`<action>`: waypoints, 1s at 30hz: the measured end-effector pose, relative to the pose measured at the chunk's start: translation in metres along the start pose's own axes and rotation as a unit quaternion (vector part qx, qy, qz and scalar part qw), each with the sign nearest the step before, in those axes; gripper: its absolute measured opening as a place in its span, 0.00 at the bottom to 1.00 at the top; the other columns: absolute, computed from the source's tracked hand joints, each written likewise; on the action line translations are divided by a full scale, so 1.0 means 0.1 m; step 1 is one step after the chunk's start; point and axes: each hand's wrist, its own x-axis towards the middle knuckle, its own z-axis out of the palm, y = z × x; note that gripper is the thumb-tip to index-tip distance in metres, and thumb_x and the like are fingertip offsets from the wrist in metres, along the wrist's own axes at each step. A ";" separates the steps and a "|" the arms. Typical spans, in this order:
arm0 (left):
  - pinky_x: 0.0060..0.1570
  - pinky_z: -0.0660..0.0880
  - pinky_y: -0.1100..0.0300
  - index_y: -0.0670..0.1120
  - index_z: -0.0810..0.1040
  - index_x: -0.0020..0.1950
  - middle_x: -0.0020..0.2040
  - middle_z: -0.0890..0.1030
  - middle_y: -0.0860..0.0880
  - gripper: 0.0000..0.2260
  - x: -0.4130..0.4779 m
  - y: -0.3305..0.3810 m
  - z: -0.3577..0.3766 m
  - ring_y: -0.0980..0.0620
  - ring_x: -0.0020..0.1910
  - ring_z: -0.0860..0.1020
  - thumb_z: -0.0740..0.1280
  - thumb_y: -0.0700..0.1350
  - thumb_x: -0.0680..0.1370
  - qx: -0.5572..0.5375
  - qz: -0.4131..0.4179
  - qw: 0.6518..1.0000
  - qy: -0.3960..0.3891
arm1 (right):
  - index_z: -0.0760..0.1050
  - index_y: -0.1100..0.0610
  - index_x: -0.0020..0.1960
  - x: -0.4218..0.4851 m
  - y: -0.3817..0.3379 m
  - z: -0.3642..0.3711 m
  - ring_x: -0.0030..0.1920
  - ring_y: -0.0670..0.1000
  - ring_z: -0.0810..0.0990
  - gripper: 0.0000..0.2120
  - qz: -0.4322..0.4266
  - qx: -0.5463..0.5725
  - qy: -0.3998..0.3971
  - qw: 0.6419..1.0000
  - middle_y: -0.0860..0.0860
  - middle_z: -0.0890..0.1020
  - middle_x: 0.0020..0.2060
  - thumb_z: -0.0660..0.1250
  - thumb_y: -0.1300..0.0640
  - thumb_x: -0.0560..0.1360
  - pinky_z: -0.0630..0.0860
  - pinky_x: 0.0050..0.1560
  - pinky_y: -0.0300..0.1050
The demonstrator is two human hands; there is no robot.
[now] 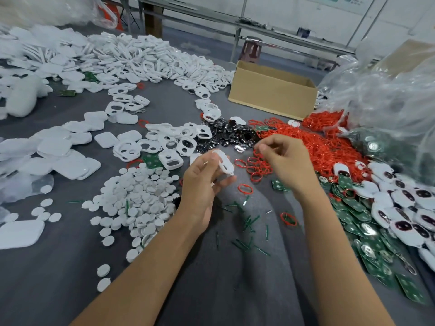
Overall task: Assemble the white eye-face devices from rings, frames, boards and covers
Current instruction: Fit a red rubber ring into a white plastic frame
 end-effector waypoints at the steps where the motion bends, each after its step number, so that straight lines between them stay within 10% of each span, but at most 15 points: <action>1: 0.40 0.81 0.57 0.41 0.78 0.50 0.39 0.82 0.48 0.06 0.00 0.01 0.00 0.49 0.43 0.79 0.61 0.40 0.82 -0.018 -0.012 1.000 -0.005 | 0.82 0.57 0.45 0.01 0.05 -0.06 0.33 0.40 0.73 0.06 0.019 -0.031 0.009 0.999 0.46 0.80 0.35 0.68 0.65 0.75 0.70 0.40 0.37; 8: 0.43 0.83 0.53 0.42 0.77 0.48 0.44 0.78 0.44 0.07 0.01 0.02 0.00 0.50 0.48 0.78 0.60 0.40 0.82 -0.050 -0.036 0.998 -0.001 | 0.83 0.55 0.44 -0.04 0.10 -0.05 0.34 0.44 0.76 0.09 0.050 -0.140 -0.245 0.958 0.48 0.82 0.35 0.79 0.58 0.66 0.73 0.40 0.38; 17: 0.24 0.71 0.67 0.43 0.81 0.44 0.31 0.80 0.53 0.01 -0.01 -0.02 -0.03 0.57 0.29 0.75 0.71 0.39 0.74 0.082 0.008 0.996 0.022 | 0.76 0.55 0.36 -0.06 0.12 0.08 0.28 0.43 0.75 0.11 0.079 -0.125 -0.229 0.962 0.48 0.79 0.29 0.78 0.65 0.65 0.70 0.32 0.32; 22: 0.23 0.71 0.62 0.59 0.72 0.55 0.34 0.79 0.54 0.17 -0.04 -0.09 -0.07 0.57 0.26 0.74 0.71 0.39 0.76 0.233 0.077 0.969 0.021 | 0.78 0.65 0.40 -0.07 0.02 0.02 0.25 0.46 0.77 0.04 0.029 0.043 -0.168 0.984 0.49 0.79 0.23 0.73 0.70 0.69 0.75 0.30 0.38; 30: 0.23 0.68 0.64 0.51 0.86 0.42 0.32 0.79 0.52 0.01 -0.06 -0.08 -0.03 0.56 0.26 0.71 0.75 0.47 0.72 0.257 0.111 0.960 0.003 | 0.80 0.56 0.38 -0.07 -0.13 0.09 0.28 0.43 0.74 0.08 -0.071 -0.038 -0.126 0.989 0.47 0.79 0.28 0.77 0.65 0.66 0.73 0.32 0.33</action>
